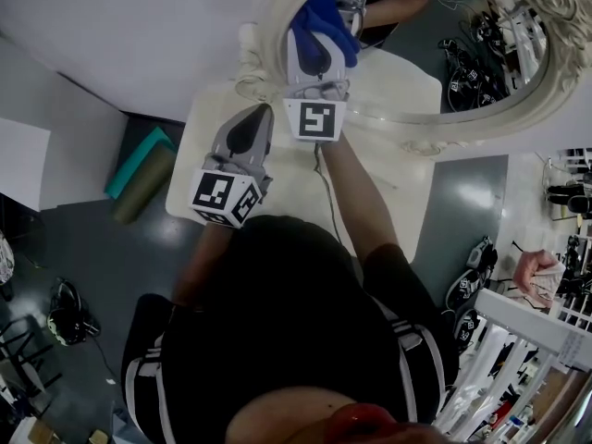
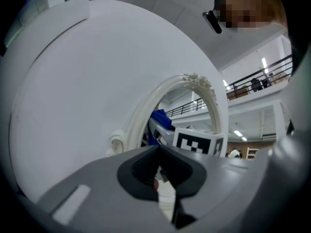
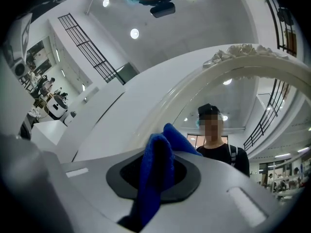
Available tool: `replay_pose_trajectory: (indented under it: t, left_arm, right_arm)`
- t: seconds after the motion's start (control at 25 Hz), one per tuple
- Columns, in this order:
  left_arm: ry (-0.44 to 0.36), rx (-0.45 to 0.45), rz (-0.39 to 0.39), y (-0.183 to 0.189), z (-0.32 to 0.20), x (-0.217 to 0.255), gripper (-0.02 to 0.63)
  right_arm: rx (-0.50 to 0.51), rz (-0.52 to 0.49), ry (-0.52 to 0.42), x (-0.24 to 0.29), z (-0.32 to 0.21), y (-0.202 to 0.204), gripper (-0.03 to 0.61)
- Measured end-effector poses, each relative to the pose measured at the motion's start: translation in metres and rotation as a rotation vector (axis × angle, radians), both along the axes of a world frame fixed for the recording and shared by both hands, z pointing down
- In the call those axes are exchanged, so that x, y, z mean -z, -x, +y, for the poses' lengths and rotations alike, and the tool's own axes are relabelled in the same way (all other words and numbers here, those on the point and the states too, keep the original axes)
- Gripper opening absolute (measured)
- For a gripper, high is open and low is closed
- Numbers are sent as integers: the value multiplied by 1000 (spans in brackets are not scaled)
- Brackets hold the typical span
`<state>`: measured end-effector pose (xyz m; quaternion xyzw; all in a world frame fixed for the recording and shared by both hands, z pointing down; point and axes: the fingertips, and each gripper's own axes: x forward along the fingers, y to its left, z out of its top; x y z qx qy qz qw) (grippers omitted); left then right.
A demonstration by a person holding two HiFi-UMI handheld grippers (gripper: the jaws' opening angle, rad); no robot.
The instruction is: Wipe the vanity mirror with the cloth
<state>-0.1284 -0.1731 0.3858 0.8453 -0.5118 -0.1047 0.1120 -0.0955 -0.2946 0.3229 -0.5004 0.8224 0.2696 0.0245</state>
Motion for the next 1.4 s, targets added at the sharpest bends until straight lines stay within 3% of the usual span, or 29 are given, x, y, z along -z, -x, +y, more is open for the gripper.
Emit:
replay_pose_trajectory:
  t: [0.2, 0.6, 0.88, 1.4]
  left_arm:
    - [-14, 0, -4, -5, 2, 7, 9]
    - [-11, -53, -11, -32, 2, 11, 9]
    - [-22, -128, -39, -72, -4, 11, 9]
    - [-31, -229, -84, -145, -15, 10, 9]
  right_arm:
    - [34, -105, -4, 14, 11, -15, 41]
    - [32, -367, -29, 48, 68, -96, 41]
    - [-108, -434, -52, 37, 99, -182, 41]
    - [-359, -547, 15, -36, 118, -322, 41]
